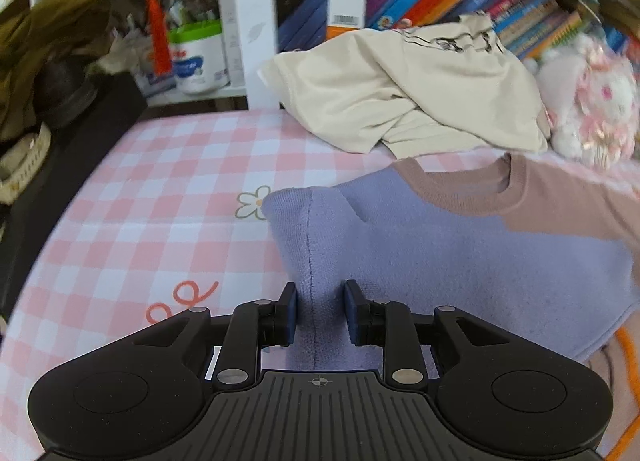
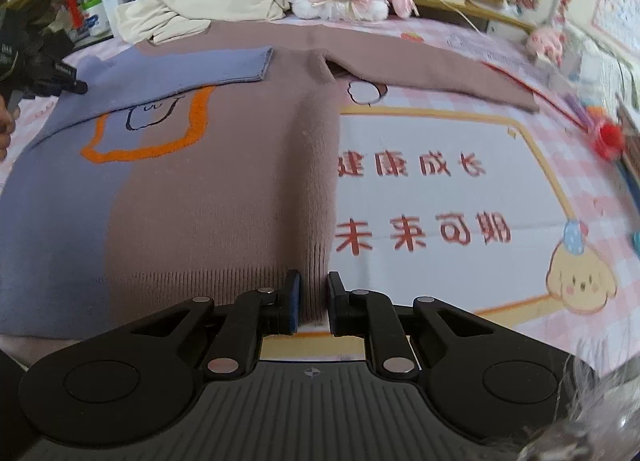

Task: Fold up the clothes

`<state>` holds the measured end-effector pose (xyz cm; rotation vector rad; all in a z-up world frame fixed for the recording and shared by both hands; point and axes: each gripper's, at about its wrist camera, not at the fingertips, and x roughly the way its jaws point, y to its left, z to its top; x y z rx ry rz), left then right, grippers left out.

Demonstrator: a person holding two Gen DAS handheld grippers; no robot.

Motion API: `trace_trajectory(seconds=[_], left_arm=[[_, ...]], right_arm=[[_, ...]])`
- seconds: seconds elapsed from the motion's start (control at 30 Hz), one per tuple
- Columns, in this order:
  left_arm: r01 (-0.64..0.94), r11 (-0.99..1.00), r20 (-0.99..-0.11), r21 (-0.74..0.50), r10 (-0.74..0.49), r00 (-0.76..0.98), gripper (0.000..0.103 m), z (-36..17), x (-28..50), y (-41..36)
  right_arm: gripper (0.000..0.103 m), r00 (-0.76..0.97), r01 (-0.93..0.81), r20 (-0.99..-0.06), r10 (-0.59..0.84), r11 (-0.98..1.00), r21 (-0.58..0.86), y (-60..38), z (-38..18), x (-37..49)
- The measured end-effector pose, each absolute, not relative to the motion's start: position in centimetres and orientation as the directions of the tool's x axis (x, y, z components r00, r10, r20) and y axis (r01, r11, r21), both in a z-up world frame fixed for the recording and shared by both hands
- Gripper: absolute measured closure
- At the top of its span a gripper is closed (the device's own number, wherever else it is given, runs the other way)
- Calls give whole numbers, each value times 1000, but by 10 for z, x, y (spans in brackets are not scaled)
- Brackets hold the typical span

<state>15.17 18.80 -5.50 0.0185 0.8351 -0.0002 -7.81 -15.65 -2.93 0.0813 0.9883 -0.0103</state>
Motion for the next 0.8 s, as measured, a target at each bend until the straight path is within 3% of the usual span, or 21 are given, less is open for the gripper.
trace_trajectory(seconds=[0.1, 0.17, 0.27, 0.33, 0.53, 0.8], left_arm=[[3, 999, -740, 37, 25, 672, 59, -54, 152, 187], [1, 999, -744, 43, 32, 667, 31, -51, 149, 187], [27, 998, -716, 62, 26, 697, 21, -42, 133, 182], [39, 997, -705, 73, 24, 708, 19, -37, 119, 175], [55, 995, -682, 83, 16, 732, 11, -24, 72, 149], [-70, 996, -731, 52, 86, 677, 11, -32, 24, 108]], right_arm=[[89, 526, 59, -848, 64, 992, 111, -161, -26, -77], [84, 527, 77, -847, 77, 988, 137, -165, -22, -78], [65, 556, 89, -828, 78, 984, 153, -174, -13, -78], [63, 580, 97, -812, 70, 983, 154, -184, -7, -75], [44, 638, 115, -769, 44, 982, 152, -226, 4, -45], [35, 652, 68, -756, 60, 988, 138, -292, -3, -5]])
